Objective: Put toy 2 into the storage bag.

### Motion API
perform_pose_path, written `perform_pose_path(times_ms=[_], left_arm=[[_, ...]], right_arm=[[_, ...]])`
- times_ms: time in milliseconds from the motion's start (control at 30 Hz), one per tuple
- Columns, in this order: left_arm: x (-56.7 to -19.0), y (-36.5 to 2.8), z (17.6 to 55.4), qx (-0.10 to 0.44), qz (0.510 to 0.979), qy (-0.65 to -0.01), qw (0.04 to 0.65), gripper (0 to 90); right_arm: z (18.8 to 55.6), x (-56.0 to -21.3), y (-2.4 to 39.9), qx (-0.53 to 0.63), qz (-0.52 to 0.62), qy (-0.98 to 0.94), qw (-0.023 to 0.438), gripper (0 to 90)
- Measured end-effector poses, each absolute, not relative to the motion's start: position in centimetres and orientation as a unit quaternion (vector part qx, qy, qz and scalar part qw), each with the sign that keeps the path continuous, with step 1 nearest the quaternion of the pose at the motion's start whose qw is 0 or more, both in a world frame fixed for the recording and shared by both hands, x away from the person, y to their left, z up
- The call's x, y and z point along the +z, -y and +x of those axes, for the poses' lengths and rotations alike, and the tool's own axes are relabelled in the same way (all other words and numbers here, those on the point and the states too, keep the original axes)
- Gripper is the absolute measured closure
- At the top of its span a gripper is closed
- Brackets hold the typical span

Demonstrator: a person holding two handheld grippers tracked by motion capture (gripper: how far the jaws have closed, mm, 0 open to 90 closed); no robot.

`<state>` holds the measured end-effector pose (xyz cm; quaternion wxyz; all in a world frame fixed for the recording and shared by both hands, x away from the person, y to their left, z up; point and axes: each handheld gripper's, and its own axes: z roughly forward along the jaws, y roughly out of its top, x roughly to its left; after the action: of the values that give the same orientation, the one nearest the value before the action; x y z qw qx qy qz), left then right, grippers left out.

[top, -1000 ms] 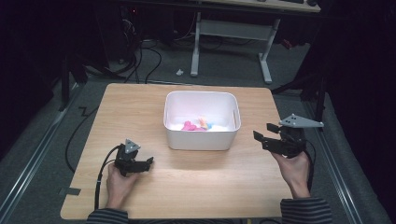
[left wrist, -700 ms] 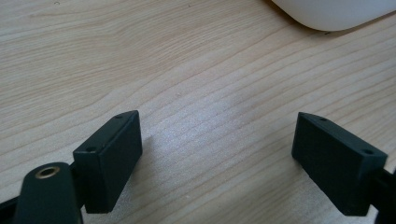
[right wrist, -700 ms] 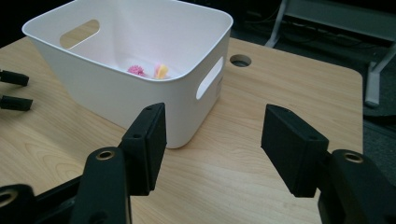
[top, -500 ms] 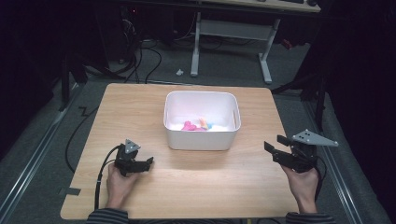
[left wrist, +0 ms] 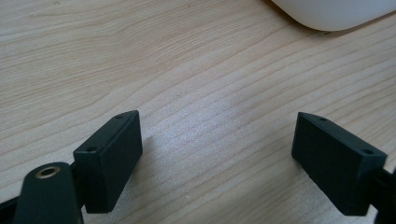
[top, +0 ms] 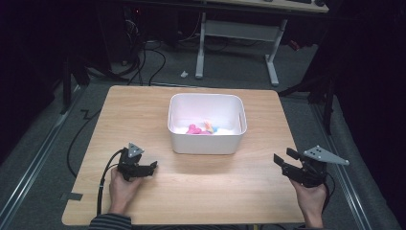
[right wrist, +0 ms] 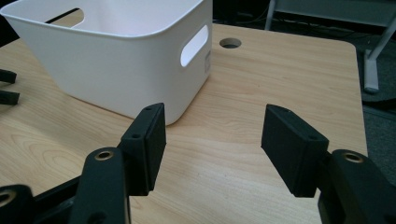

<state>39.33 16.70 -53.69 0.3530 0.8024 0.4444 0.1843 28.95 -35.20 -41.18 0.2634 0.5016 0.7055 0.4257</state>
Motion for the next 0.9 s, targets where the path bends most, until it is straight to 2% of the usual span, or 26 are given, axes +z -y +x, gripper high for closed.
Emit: perform_pose_path(times_ms=[900], left_arm=[[-53.7,-16.7,39.3,0.184,0.802,-0.445,0.353,16.8]], right_arm=[[32.3,-48.2,34.3,0.401,0.537,-0.709,0.218,40.2]])
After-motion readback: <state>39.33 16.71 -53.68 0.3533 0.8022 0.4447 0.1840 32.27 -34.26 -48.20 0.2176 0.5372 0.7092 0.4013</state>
